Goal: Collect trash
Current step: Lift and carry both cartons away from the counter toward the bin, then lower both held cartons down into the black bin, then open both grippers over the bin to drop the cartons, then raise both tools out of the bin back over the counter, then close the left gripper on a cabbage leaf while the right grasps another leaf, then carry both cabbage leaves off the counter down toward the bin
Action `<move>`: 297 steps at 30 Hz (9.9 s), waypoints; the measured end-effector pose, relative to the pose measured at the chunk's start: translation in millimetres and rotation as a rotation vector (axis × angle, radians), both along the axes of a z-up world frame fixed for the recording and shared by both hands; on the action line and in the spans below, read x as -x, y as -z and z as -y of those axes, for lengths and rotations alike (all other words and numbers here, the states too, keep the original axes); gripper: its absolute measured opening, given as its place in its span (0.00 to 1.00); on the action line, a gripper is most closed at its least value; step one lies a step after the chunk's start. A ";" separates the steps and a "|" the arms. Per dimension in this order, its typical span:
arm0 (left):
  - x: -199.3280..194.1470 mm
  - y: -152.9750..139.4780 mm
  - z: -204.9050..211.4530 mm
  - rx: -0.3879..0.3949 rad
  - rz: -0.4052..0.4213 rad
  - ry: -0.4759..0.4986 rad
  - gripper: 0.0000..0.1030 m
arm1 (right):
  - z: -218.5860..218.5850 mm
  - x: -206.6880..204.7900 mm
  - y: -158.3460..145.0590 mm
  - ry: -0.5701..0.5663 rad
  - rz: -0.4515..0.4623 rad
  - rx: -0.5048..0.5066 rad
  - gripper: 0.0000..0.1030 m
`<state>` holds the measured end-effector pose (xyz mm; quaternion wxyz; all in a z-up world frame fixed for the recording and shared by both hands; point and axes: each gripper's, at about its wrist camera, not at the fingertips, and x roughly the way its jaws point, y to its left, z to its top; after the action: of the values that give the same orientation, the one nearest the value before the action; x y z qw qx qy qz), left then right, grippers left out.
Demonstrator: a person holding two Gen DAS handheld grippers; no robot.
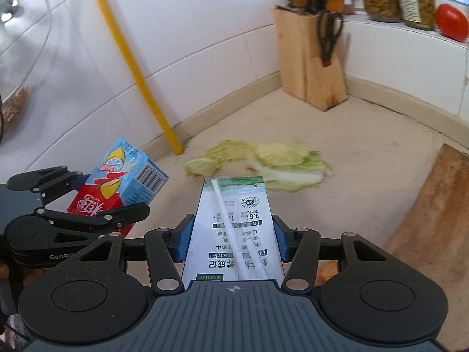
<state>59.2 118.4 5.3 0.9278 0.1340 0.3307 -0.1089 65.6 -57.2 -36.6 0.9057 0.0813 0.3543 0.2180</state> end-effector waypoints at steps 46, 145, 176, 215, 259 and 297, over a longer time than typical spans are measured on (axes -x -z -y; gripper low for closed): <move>113.7 30.0 -201.9 0.083 0.007 -0.315 0.62 | -226.3 54.6 11.8 -0.348 -0.031 0.060 0.59; 96.3 115.4 -252.3 0.082 -0.292 -0.414 0.71 | -280.1 34.2 118.5 -0.295 -0.317 0.069 0.70; -22.9 51.6 -56.3 0.121 -0.118 -0.108 0.74 | -25.1 -33.5 33.0 0.021 -0.037 0.136 0.84; -220.3 88.2 11.6 0.052 -0.297 0.267 0.35 | 6.1 -147.0 42.8 -0.056 -0.067 0.199 0.41; -148.1 48.8 -24.5 0.477 -0.372 0.185 0.07 | 10.4 -123.3 41.2 -0.166 -0.116 0.257 0.20; 50.0 18.4 -151.4 0.516 -0.158 -0.178 0.07 | -145.2 -11.6 7.6 -0.551 -0.134 -0.098 0.19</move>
<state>9.3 269.8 -13.0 0.9086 -0.1452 0.3736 -0.1177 77.2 88.0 -44.3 0.7818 0.0400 0.4112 0.4670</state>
